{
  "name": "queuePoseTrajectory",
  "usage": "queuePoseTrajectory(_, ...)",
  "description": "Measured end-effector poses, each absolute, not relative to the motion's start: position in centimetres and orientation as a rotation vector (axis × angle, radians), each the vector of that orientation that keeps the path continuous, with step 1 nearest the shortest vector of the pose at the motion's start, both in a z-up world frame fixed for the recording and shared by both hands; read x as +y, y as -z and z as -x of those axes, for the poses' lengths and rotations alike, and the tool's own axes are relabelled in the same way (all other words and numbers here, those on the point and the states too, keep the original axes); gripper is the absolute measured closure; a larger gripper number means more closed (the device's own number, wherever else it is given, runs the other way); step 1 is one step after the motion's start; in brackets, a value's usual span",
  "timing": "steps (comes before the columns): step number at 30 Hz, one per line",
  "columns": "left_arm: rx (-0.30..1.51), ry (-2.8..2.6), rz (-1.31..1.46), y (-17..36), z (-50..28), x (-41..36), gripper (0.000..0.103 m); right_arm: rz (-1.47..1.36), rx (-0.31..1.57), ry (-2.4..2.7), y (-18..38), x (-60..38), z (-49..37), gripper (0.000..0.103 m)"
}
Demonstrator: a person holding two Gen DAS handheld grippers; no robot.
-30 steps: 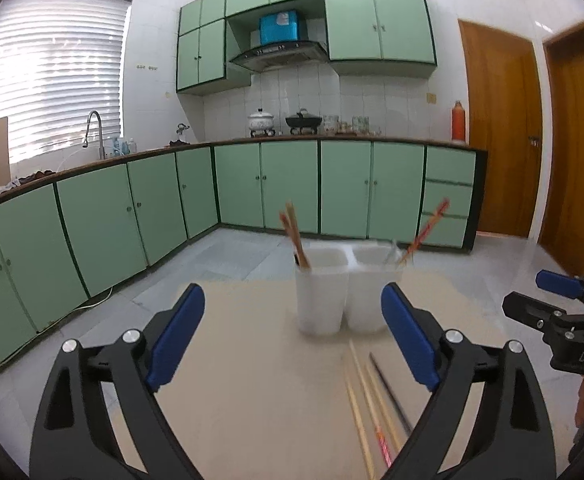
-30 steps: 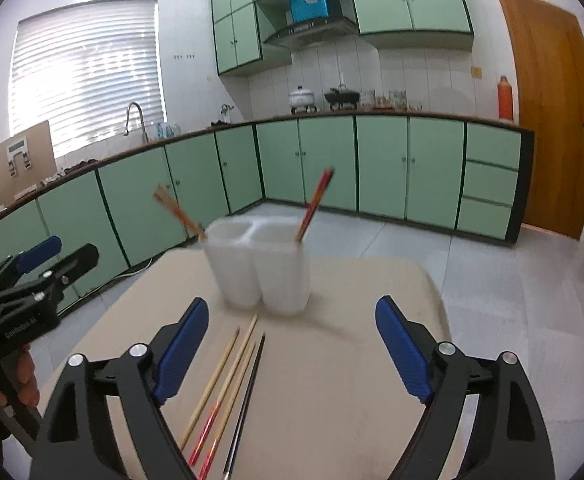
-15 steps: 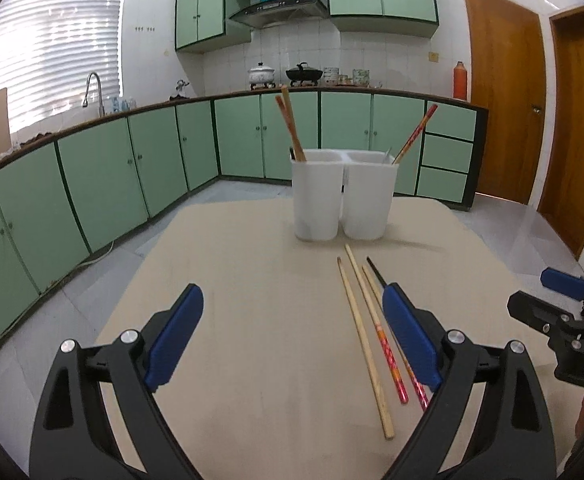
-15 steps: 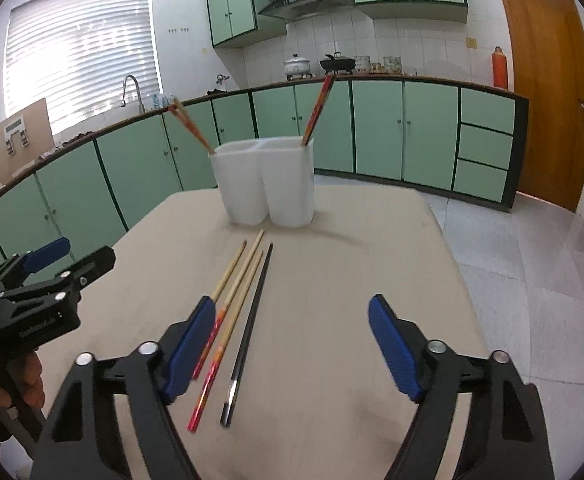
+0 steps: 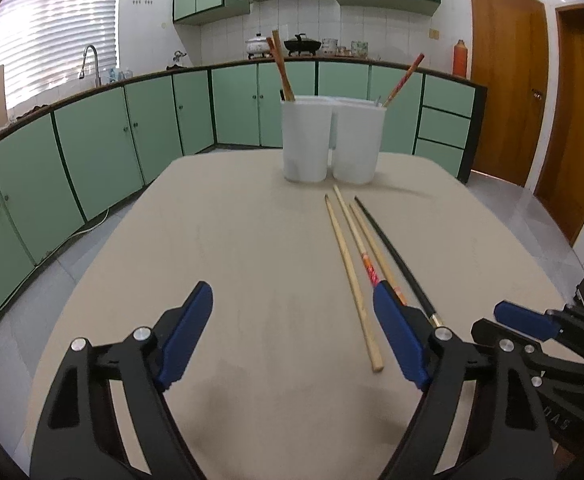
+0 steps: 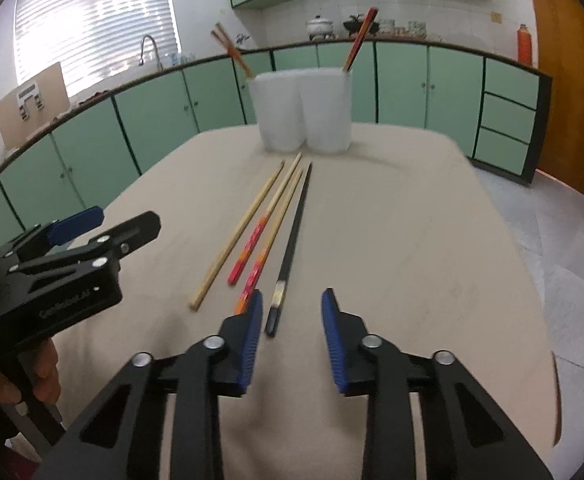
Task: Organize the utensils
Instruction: 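Return the right tool to the remaining black chopstick on the table, then close the right tool on the black chopstick's tip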
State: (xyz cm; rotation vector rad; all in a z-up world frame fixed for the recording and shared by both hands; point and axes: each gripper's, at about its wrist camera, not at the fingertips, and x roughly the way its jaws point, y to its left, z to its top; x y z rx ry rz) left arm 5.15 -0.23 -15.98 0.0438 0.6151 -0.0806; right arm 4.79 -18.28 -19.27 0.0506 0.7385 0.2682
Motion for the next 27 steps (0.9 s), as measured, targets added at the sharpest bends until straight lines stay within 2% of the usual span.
queuePoseTrajectory(12, 0.633, 0.074, -0.055, 16.8, -4.7, -0.3, 0.025, -0.056, 0.791, -0.292, 20.8, -17.4, -5.1, 0.086)
queuePoseTrajectory(19, 0.649, 0.093, -0.064, 17.5, -4.6, -0.7, 0.026, -0.015, 0.784, -0.279, 21.4, -16.5, -5.1, 0.096)
queuePoseTrajectory(27, 0.662, 0.115, -0.070, 18.1, -4.6, -1.5, 0.026, 0.006, 0.754, -0.255, 21.3, -16.5, -4.8, 0.097)
